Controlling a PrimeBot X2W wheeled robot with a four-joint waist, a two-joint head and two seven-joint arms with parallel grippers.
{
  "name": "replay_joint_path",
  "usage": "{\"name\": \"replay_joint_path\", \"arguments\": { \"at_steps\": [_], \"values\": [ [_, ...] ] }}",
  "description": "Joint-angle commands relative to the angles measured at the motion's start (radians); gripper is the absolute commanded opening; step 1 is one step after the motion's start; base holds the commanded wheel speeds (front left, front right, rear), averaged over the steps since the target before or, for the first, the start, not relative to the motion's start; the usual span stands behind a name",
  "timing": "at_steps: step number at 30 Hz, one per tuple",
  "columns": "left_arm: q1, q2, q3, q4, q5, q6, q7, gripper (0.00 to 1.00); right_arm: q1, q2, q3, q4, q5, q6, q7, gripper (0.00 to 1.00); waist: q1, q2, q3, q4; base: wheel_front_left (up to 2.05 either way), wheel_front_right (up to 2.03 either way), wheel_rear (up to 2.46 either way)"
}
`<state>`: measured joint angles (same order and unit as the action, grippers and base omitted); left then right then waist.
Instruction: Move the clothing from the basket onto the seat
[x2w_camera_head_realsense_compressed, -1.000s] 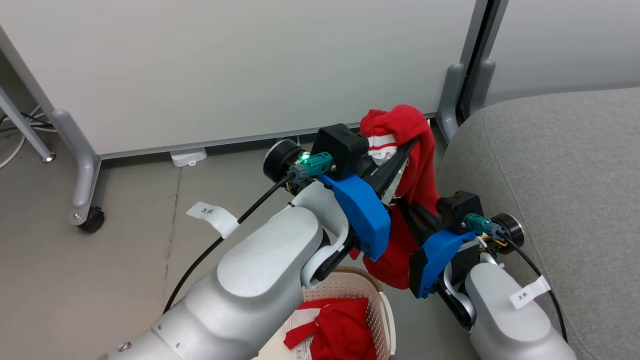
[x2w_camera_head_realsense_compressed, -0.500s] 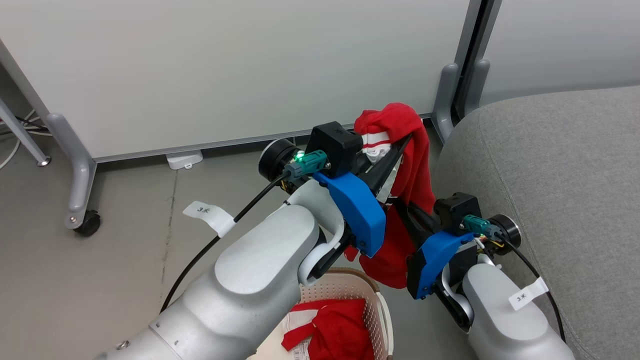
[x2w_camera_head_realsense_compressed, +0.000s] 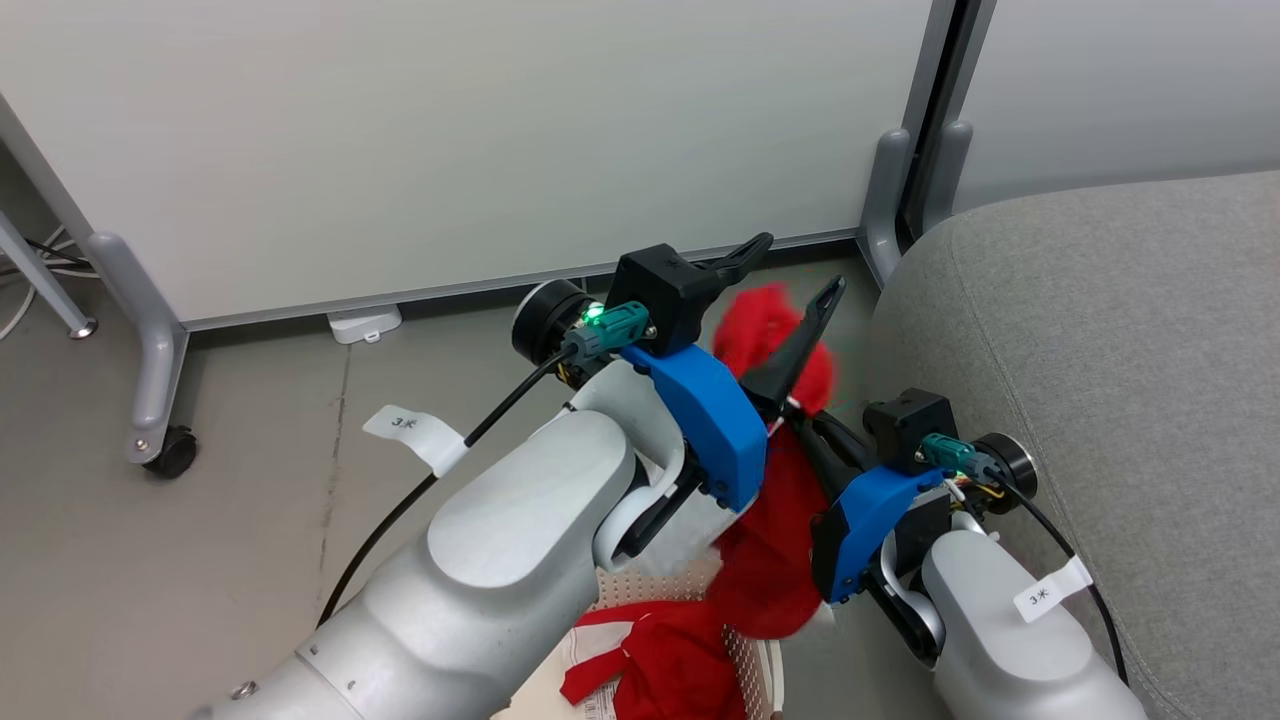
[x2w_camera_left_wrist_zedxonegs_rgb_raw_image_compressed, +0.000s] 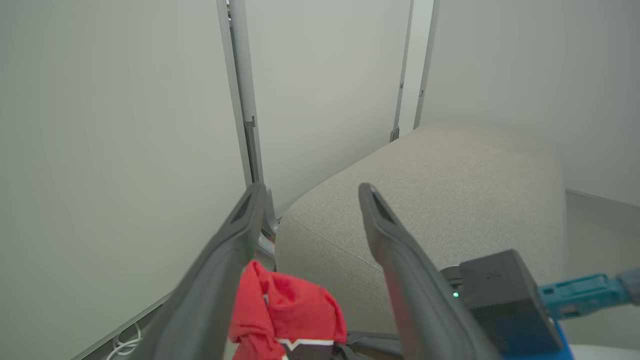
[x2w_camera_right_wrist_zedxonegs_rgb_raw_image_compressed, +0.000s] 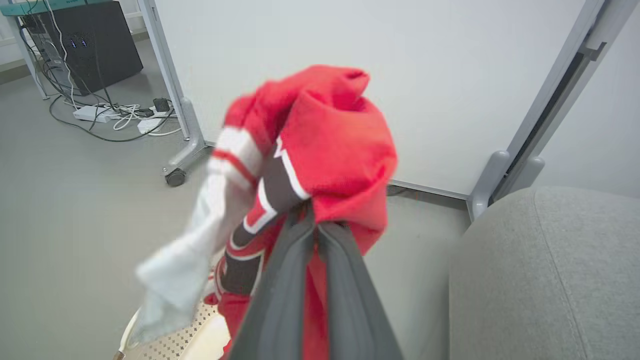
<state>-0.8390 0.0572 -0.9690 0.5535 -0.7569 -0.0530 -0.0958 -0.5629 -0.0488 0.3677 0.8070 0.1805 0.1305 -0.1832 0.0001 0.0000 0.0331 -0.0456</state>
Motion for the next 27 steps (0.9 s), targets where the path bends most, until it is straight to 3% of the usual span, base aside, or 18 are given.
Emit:
{"name": "replay_joint_path", "arguments": {
  "at_steps": [1, 8, 16, 19, 27],
  "values": [
    [-0.012, 0.006, 0.001, 0.004, -0.002, 0.006, -0.006, 1.0, -0.016, -0.003, 0.001, 0.002, 0.008, 0.001, -0.005, 0.0, -0.0001, 0.0, 0.0, 0.0, 0.0, 0.0, 0.0],
    [0.01, 0.025, 0.009, 0.004, -0.003, 0.013, -0.033, 1.0, -0.016, -0.003, 0.006, 0.0, 0.011, 0.001, -0.007, 0.0, -0.0001, 0.0, 0.0, -0.008, 0.0, 0.0, 0.0],
    [0.115, 0.121, 0.042, -0.043, 0.035, 0.033, -0.154, 1.0, -0.011, -0.003, 0.024, -0.025, 0.022, 0.001, -0.012, 0.0, -0.0001, 0.0, 0.004, -0.043, 0.0, 0.0, 0.0],
    [0.202, 0.165, 0.084, -0.098, 0.064, 0.049, -0.169, 1.0, -0.008, -0.003, 0.026, -0.048, 0.032, 0.001, -0.014, 0.0, -0.0001, 0.0, 0.009, -0.065, 0.0, 0.0, 0.0],
    [0.494, 0.246, 0.321, -0.312, 0.205, 0.086, -0.17, 1.0, 0.002, -0.003, 0.037, -0.154, 0.042, 0.001, 0.007, 0.0, -0.0001, 0.0, 0.034, -0.149, 0.0, 0.0, 0.0]
  ]
}}
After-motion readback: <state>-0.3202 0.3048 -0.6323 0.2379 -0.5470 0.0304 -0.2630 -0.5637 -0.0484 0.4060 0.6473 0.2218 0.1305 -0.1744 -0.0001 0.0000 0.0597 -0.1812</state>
